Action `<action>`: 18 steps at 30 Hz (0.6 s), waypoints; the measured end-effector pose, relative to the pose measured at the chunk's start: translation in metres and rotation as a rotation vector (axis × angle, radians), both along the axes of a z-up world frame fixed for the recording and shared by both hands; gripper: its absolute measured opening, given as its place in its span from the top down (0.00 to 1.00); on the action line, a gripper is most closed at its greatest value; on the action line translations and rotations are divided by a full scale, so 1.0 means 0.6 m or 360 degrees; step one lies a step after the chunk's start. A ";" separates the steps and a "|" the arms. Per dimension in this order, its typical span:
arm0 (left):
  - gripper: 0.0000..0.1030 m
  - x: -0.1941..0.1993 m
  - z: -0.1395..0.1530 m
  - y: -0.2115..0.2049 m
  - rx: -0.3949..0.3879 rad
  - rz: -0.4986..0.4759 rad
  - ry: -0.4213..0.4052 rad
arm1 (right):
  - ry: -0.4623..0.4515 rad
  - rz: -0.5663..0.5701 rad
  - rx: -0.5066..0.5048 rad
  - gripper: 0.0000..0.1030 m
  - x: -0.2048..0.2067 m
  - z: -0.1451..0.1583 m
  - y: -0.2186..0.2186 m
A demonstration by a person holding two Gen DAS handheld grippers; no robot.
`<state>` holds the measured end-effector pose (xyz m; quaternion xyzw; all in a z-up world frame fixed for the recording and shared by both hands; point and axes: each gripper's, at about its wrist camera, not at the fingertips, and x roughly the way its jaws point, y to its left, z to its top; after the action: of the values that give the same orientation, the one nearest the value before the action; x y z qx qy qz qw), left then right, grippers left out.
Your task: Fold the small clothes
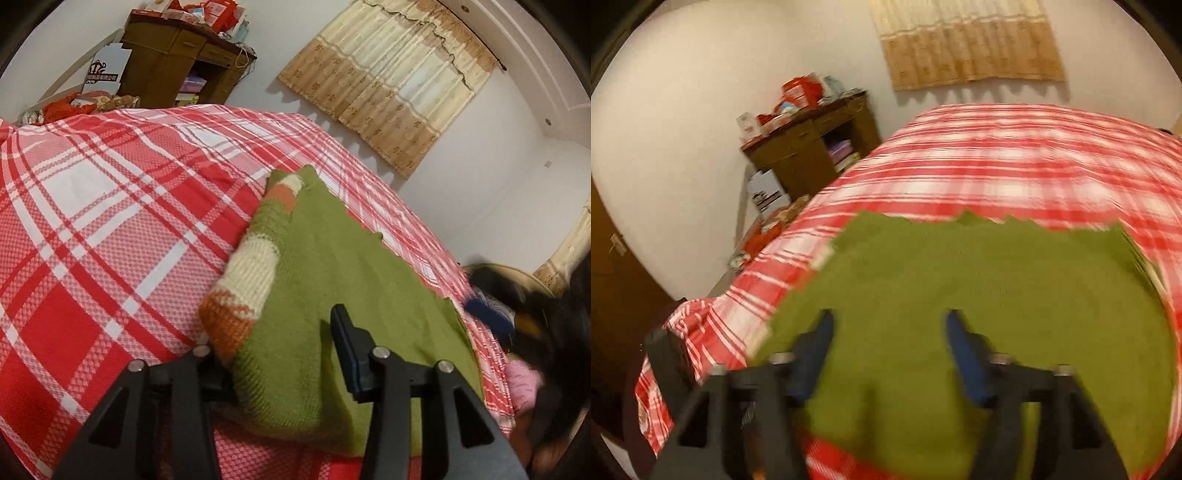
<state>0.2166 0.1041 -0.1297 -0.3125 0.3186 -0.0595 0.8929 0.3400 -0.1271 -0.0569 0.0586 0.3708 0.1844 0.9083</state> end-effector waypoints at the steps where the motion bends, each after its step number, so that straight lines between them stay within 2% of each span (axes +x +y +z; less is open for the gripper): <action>1: 0.54 -0.001 -0.001 0.003 -0.0013 -0.0002 -0.0006 | 0.0000 0.0030 -0.0024 0.35 0.014 0.002 0.013; 4: 0.54 -0.003 -0.002 0.007 -0.0041 -0.0005 -0.0021 | 0.0109 0.0235 -0.0098 0.35 0.078 -0.007 0.082; 8: 0.54 -0.004 -0.004 0.007 -0.0046 -0.0008 -0.0032 | 0.0167 0.0343 -0.0255 0.35 0.125 -0.036 0.159; 15: 0.54 -0.009 -0.006 0.012 -0.0088 -0.0016 -0.0060 | 0.0247 0.0438 -0.0386 0.36 0.190 -0.093 0.236; 18: 0.54 -0.012 -0.007 0.013 -0.0095 -0.0020 -0.0064 | 0.0190 0.0458 -0.0486 0.36 0.198 -0.109 0.258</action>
<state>0.2092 0.1116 -0.1342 -0.3359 0.3006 -0.0808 0.8890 0.4588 0.0277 -0.1223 -0.1224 0.4521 0.2500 0.8474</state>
